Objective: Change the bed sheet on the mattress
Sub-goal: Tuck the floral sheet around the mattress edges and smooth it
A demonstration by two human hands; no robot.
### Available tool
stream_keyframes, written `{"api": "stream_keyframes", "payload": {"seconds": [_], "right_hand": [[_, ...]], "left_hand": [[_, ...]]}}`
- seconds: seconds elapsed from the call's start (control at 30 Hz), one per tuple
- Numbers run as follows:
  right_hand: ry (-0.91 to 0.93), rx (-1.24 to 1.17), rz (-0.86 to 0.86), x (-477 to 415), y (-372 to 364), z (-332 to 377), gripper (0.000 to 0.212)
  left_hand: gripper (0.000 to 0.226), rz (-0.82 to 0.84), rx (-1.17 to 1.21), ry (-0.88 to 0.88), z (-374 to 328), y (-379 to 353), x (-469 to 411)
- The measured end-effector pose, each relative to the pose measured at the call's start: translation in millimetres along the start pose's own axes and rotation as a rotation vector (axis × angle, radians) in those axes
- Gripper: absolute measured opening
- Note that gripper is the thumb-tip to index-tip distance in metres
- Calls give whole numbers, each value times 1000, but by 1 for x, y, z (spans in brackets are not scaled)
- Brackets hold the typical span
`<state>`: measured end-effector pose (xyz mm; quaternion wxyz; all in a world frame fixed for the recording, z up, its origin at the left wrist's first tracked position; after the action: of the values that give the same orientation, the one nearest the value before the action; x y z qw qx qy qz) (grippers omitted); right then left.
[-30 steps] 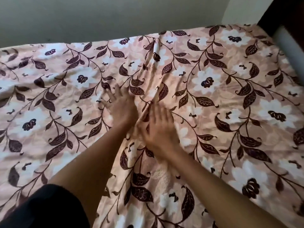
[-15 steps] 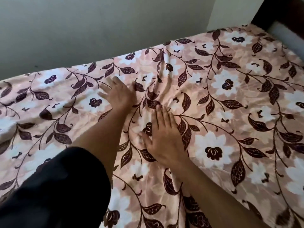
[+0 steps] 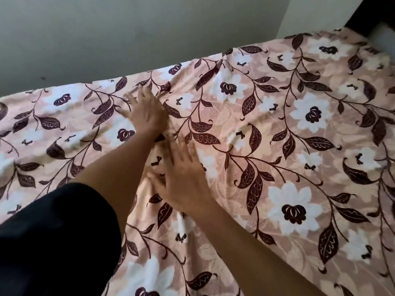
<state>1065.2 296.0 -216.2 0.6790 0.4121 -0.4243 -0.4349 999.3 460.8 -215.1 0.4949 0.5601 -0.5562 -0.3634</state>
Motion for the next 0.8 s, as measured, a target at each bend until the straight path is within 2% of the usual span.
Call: {"api": "stream_keyframes", "payload": {"seconds": [0.07, 0.1, 0.17, 0.27, 0.33, 0.47, 0.53, 0.6, 0.63, 0.7, 0.8], "right_hand": [[148, 8, 4, -5, 8, -10, 65], [125, 1, -50, -10, 15, -27, 64], [-96, -18, -180, -26, 34, -79, 68], [-491, 45, -112, -61, 65, -160, 77], [-546, 83, -108, -89, 75, -170, 80], [-266, 98, -91, -141, 58, -91, 69], [-83, 102, -26, -144, 53, -54, 62], [67, 67, 26, -139, 56, -52, 59], [84, 73, 7, -136, 63, -64, 60], [-83, 136, -72, -131, 76, -107, 67], [-483, 160, -30, -127, 91, -165, 81]], "left_hand": [[42, -7, 105, -17, 3, 0, -2], [48, 4, 130, -8, 4, 2, -4], [62, 53, 128, 47, 4, 6, -13], [73, 99, 118, 99, -1, 11, -31], [70, 119, 84, 91, -2, 14, -40], [38, 203, 25, 85, -8, 22, -48], [34, 216, -10, 85, -8, 26, -54], [33, 157, -24, 49, 4, 32, -61], [31, 99, -6, 26, 13, 36, -65], [28, 14, 28, -11, 29, 40, -67], [28, -31, 91, -3, 33, 37, -63]]}}
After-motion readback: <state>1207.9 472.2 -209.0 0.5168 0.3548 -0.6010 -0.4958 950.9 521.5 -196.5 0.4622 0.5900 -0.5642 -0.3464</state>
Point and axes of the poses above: each hand's wrist, its own x-axis away from the middle knuckle, its own y-axis out of the back of the hand, z = x × y, the point moved 2 cm from there along -x, towards the middle knuckle, and after that the axes turned 10 degrees about z, right-handed, at the moved point
